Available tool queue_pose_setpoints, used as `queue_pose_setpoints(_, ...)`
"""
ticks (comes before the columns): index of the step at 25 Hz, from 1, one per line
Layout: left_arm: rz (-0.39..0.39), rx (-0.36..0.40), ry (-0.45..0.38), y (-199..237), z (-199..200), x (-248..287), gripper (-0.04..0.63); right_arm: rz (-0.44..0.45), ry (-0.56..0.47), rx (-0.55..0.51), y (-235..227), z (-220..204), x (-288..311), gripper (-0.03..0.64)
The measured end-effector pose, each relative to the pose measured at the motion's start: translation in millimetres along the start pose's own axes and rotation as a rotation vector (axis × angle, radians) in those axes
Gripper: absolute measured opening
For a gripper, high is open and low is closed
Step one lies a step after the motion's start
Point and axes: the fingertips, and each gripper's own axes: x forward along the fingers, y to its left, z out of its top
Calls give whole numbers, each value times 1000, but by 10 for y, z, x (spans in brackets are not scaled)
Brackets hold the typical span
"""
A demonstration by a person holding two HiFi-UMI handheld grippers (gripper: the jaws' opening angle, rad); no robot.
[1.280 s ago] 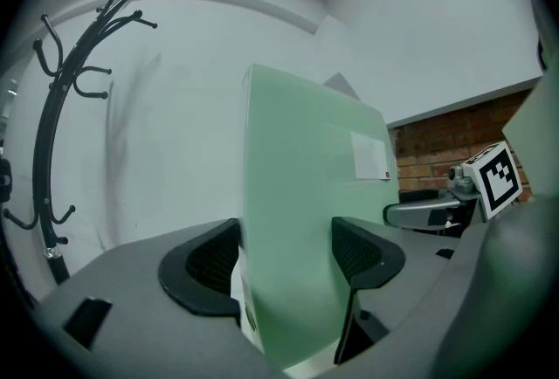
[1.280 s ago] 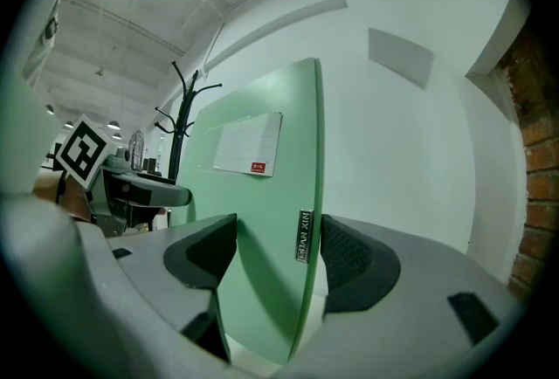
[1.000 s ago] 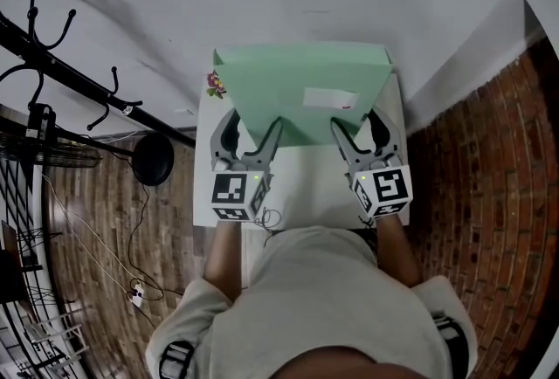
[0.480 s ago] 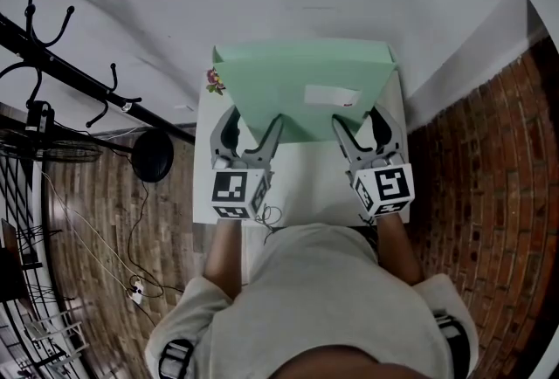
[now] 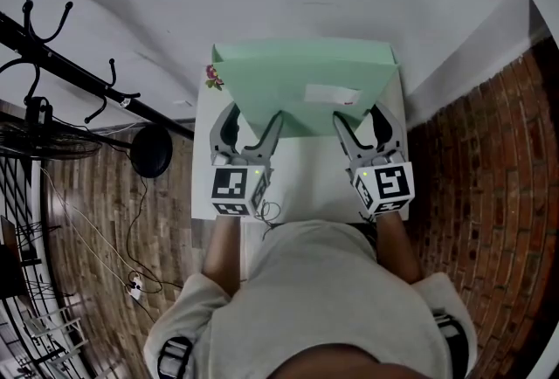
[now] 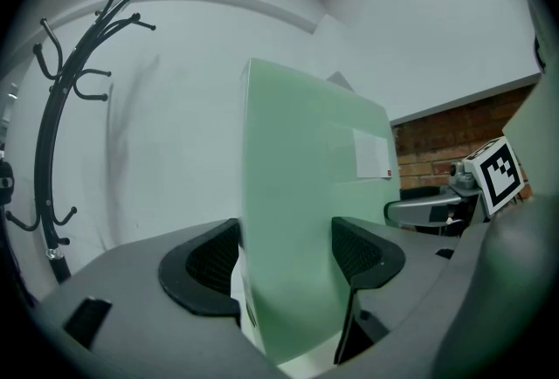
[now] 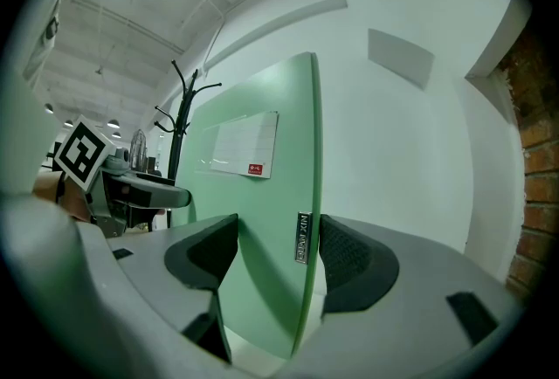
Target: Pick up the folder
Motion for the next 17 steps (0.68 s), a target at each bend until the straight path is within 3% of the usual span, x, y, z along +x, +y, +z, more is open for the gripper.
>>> queue_pose_setpoints(17, -8, 13, 16, -64, -30, 0, 347, -5, 14, 10, -29, -59, -49, 290)
